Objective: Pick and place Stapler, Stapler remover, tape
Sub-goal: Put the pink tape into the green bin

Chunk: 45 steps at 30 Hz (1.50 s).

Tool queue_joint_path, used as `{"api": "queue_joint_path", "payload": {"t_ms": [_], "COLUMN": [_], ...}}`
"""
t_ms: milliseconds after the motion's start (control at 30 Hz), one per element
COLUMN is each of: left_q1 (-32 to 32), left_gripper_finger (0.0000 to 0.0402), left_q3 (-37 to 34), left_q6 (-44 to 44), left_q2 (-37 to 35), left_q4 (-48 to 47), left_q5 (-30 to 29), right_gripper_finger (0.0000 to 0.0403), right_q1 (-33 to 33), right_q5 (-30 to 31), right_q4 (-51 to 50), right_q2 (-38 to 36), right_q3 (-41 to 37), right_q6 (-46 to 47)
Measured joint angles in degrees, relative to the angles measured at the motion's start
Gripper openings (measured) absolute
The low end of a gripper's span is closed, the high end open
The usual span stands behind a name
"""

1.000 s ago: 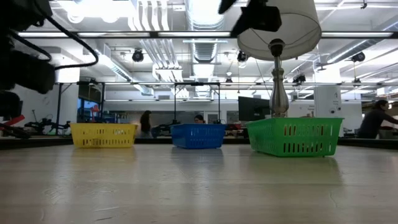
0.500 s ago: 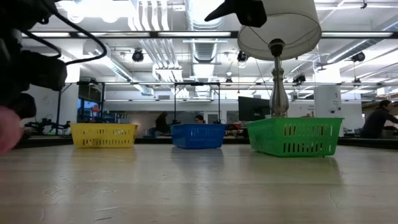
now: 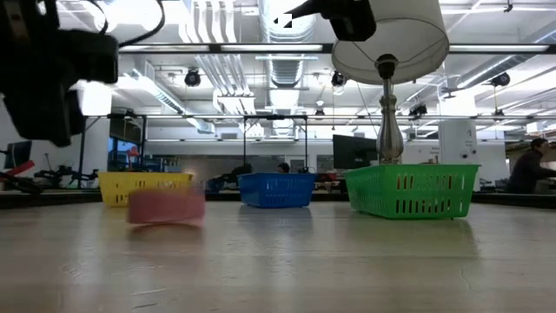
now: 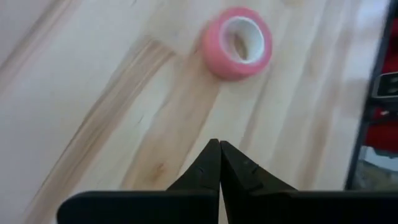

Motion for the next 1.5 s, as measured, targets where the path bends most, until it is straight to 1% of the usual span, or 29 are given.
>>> {"api": "queue_joint_path", "payload": {"t_ms": [100,233,333,400,467,600,700,733,833,967,1067,1200,1333,1433,1500], "left_q1": [0.1,0.1,0.7,2.7,5.5,10.8,13.7,14.4,15.5,15.4,15.4,15.5,15.4,15.4,15.5], "left_gripper_finger": [0.0003,0.0012,0.0018,0.0024,0.0036,0.0077,0.0118,0.0132,0.0168,0.0196,0.0201,0.0202,0.0201,0.019,0.017], "left_q3": [1.6,3.2,3.5,3.2,3.1,3.0,3.0,3.0,3.5,4.5,4.5,4.5,4.8,5.1,5.1], "left_q6": [0.6,3.7,4.1,4.0,5.2,8.1,10.8,12.5,14.7,15.8,16.4,16.9,18.0,18.0,18.1], "left_q2": [0.0,0.0,0.0,0.0,0.7,3.0,5.3,6.1,9.3,14.7,17.9,21.3,24.7,26.8,27.7], "left_q4": [-0.1,0.0,1.6,4.8,6.3,6.5,6.6,7.5,10.2,10.2,10.5,13.4,13.5,14.2,14.4], "left_q5": [-0.1,-0.7,-5.2,-8.2,-8.7,-7.5,-7.6,-6.8,0.1,4.3,4.4,4.6,5.0,5.3,5.9], "right_gripper_finger": [0.0221,0.0221,0.0221,0.0221,0.0221,0.0221,0.0221,0.0221,0.0221,0.0221,0.0221,0.0221,0.0221,0.0221,0.0221], "right_q1": [1.7,3.3,3.6,3.8,4.0,4.1,4.0,4.0,4.0,4.2,4.2,4.2,4.2,4.2,4.2], "right_q5": [0.0,0.0,0.0,0.4,0.8,1.6,1.7,1.7,2.2,4.2,4.7,4.7,5.7,6.4,6.8], "right_q4": [3.4,5.8,5.9,7.1,8.5,10.1,10.9,11.2,11.6,11.6,12.0,12.2,12.2,12.2,12.2], "right_q2": [0.0,0.0,0.0,0.0,0.0,0.0,0.0,0.0,0.0,0.0,0.0,0.0,0.0,0.0,0.0], "right_q3": [-2.6,-5.4,-7.4,-8.4,-9.0,-9.4,-9.4,-9.4,-9.4,-9.5,-9.5,-9.5,-9.5,-9.5,-9.5], "right_q6": [1.3,3.4,5.6,6.5,7.4,7.7,7.0,6.9,6.7,6.2,6.2,5.9,5.8,5.8,6.0]}}
